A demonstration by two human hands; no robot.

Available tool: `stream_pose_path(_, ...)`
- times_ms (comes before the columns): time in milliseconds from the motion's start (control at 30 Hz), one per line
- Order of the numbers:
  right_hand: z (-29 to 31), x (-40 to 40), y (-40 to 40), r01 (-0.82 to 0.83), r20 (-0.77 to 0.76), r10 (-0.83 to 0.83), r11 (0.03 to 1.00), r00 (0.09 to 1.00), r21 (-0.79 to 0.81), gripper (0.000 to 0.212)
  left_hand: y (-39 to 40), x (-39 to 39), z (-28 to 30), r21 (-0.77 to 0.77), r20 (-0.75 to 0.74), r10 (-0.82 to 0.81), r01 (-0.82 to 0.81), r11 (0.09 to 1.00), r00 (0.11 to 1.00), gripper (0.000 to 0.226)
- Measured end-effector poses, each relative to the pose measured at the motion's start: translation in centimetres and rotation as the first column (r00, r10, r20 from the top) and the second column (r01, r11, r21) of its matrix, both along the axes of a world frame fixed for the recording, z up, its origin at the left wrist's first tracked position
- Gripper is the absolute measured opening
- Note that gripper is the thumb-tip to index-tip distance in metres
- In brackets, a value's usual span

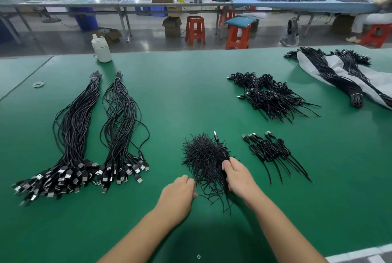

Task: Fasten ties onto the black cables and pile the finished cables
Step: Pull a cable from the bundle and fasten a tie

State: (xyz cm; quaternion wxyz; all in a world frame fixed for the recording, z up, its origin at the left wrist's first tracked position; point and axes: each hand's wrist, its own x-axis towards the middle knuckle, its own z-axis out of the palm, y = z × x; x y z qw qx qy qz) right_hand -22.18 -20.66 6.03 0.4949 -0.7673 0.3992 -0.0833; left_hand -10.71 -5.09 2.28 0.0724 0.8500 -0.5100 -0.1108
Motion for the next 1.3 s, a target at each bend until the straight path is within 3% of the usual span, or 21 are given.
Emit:
stream_pose_path(200,0.0,0.5,0.7,-0.079,0.007,0.081,0.986,0.997,-0.15,0.032,0.8,-0.6,-0.9,-0.044,0.039,0.003,-0.002,0.999,0.999,0.023)
stream_pose_path(400,0.5,0.3,1.2,-0.151,0.09,0.162,0.982,0.983,-0.11,0.019,1.8,0.3,0.1,-0.067,0.073,0.03,-0.025,0.997,0.997,0.016)
stream_pose_path(500,0.9,0.3,1.8,-0.207,0.119,0.225,0.967,0.967,-0.148,0.013,2.4,1.5,2.1,-0.339,0.004,0.15,-0.14,0.93,0.989,0.016)
stream_pose_path(600,2.0,0.6,3.4,-0.318,0.157,0.35,0.927,0.923,-0.197,0.013,2.0,1.9,4.5,-0.537,-0.23,0.25,-0.337,0.773,0.94,0.01)
stream_pose_path(667,2.4,1.0,4.4,-0.387,0.161,0.435,0.884,0.886,-0.261,0.017,1.4,1.4,5.7,-0.57,-0.339,0.223,-0.389,0.724,0.914,0.017)
stream_pose_path(800,2.4,1.6,4.9,-0.419,0.096,0.468,0.851,0.878,-0.318,0.016,1.0,0.3,6.4,-0.598,-0.352,0.177,-0.366,0.713,0.919,0.038)
stream_pose_path(933,2.1,1.7,4.8,-0.39,0.062,0.422,0.877,0.904,-0.28,0.039,1.3,0.3,5.8,-0.588,-0.382,0.156,-0.37,0.719,0.911,0.019)
stream_pose_path(1067,1.9,1.8,4.8,-0.323,0.162,0.366,0.915,0.916,-0.243,0.023,1.4,0.3,5.7,-0.568,-0.395,0.108,-0.334,0.752,0.912,0.013)
stream_pose_path(1167,1.7,2.0,4.7,-0.261,0.164,0.294,0.946,0.942,-0.193,0.027,1.6,0.1,5.7,-0.577,-0.242,0.095,-0.221,0.787,0.966,0.006)
stream_pose_path(1233,1.7,2.1,4.8,-0.259,0.161,0.281,0.955,0.946,-0.146,0.029,1.8,0.0,6.2,-0.589,0.088,0.101,-0.03,0.807,0.991,0.007)
stream_pose_path(1300,1.9,2.2,4.9,-0.259,0.188,0.258,0.966,0.948,-0.022,0.031,1.9,0.1,6.5,-0.589,0.375,0.051,0.195,0.784,0.926,0.016)
